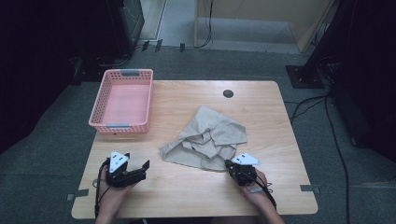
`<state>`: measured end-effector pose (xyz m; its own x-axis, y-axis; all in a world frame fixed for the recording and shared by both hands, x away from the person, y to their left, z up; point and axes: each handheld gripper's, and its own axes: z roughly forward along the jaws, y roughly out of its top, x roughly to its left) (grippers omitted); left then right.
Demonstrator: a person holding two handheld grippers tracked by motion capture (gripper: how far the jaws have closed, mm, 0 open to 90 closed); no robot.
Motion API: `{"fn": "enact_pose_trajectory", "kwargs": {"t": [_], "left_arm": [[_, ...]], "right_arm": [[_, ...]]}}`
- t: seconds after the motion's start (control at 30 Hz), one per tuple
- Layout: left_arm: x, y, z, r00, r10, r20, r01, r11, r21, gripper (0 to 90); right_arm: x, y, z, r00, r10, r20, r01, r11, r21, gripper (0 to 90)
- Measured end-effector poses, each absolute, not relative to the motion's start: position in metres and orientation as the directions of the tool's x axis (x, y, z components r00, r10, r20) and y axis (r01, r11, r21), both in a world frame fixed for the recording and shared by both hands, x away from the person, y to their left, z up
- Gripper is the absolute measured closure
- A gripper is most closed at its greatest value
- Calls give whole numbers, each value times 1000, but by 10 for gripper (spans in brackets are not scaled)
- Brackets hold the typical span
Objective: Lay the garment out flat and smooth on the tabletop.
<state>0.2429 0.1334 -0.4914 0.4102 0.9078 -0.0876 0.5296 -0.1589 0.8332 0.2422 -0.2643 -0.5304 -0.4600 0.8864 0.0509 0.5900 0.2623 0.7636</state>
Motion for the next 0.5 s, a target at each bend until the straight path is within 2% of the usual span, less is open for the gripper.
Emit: {"fn": "enact_pose_trajectory", "kwargs": {"t": [0.27, 0.5], "left_arm": [[259, 92, -487, 491, 870, -38, 511, -252, 822, 164], [272, 69, -497, 539, 841, -47, 527, -293, 798, 164]], "right_arm": [[235, -272, -531, -472, 879, 60, 589, 264, 763, 900], [230, -280, -530, -484, 872, 72, 592, 266, 761, 900]]}}
